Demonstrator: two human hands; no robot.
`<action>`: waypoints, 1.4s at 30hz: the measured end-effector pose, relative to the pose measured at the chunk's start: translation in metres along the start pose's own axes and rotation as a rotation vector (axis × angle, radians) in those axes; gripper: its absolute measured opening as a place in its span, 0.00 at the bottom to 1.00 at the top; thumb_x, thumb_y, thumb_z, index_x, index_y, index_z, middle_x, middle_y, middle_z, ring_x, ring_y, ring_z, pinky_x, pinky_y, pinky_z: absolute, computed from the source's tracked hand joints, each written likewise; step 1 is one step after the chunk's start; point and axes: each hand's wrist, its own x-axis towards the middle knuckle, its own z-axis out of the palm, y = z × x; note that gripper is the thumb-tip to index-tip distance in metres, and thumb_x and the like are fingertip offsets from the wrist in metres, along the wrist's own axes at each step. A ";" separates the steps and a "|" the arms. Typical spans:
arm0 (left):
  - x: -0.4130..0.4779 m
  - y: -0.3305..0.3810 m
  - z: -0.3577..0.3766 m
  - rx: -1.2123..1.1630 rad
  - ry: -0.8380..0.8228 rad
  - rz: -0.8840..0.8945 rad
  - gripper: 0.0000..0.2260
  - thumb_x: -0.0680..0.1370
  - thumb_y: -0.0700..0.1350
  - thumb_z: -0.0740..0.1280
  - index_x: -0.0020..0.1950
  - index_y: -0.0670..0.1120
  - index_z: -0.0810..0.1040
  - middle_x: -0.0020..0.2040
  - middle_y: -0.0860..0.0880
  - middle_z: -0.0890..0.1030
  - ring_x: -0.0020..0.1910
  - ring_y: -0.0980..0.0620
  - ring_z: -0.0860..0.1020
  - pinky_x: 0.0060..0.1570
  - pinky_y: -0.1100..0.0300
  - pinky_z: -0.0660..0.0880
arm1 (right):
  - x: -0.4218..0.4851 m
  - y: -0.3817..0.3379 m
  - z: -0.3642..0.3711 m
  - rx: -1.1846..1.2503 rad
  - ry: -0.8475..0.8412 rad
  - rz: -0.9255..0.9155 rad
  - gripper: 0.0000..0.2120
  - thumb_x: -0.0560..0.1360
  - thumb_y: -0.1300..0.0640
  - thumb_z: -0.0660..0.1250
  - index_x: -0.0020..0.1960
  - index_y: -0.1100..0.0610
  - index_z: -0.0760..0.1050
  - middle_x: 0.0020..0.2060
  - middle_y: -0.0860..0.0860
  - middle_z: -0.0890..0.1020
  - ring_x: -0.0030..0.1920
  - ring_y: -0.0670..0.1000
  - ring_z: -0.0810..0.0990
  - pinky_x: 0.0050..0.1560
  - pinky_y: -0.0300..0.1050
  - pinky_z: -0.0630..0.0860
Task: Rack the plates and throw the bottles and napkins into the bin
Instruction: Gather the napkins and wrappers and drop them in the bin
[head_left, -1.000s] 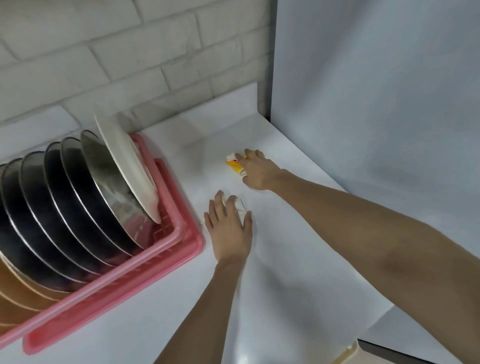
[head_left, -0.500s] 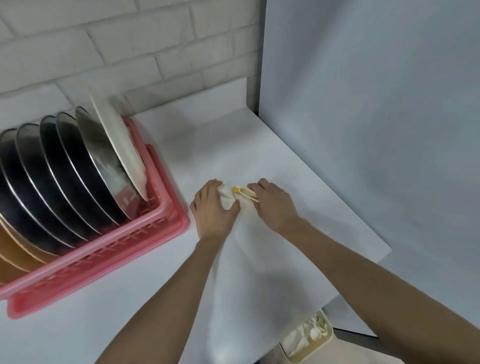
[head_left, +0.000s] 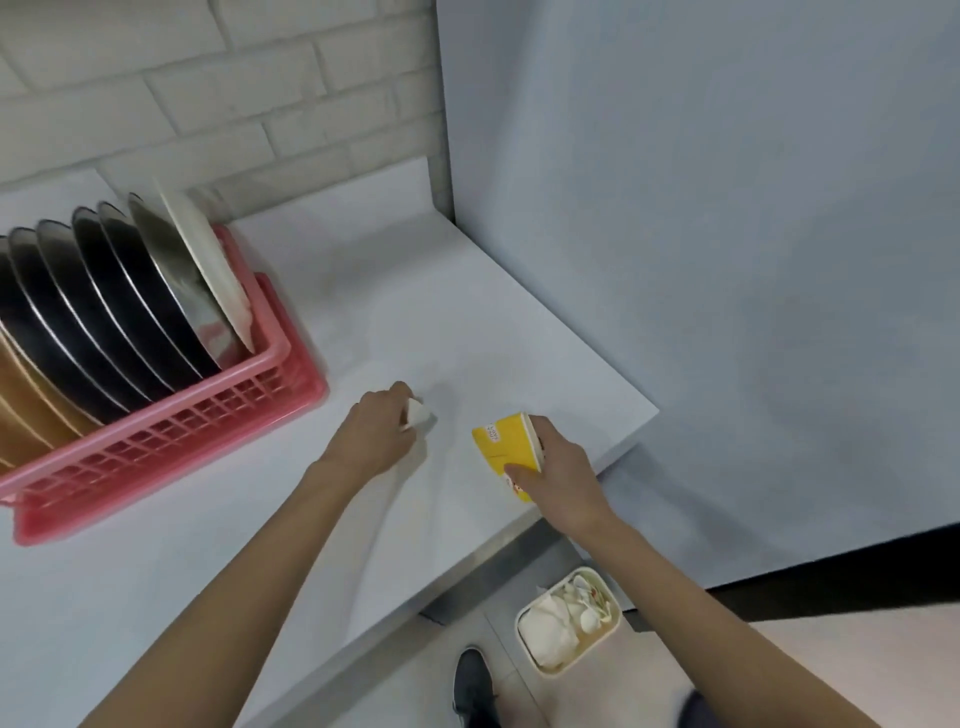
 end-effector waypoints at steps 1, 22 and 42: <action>-0.009 0.003 0.001 0.001 0.002 0.006 0.12 0.76 0.41 0.65 0.60 0.45 0.74 0.45 0.46 0.78 0.44 0.43 0.78 0.39 0.55 0.74 | -0.010 0.002 -0.003 0.033 0.006 -0.002 0.26 0.73 0.61 0.71 0.69 0.53 0.69 0.53 0.52 0.82 0.52 0.54 0.81 0.51 0.45 0.77; -0.170 0.099 0.068 -0.660 0.148 -0.109 0.06 0.78 0.44 0.70 0.54 0.50 0.80 0.49 0.52 0.82 0.48 0.53 0.80 0.38 0.64 0.72 | -0.164 0.049 -0.050 0.330 0.078 0.107 0.29 0.73 0.62 0.73 0.67 0.43 0.65 0.51 0.42 0.80 0.50 0.44 0.81 0.39 0.35 0.79; -0.217 0.043 0.163 -0.594 -0.376 -0.219 0.12 0.73 0.43 0.75 0.52 0.55 0.78 0.50 0.57 0.81 0.47 0.62 0.78 0.39 0.70 0.73 | -0.213 0.146 0.021 0.396 0.204 0.487 0.05 0.75 0.59 0.72 0.48 0.51 0.79 0.40 0.51 0.85 0.42 0.53 0.84 0.41 0.50 0.80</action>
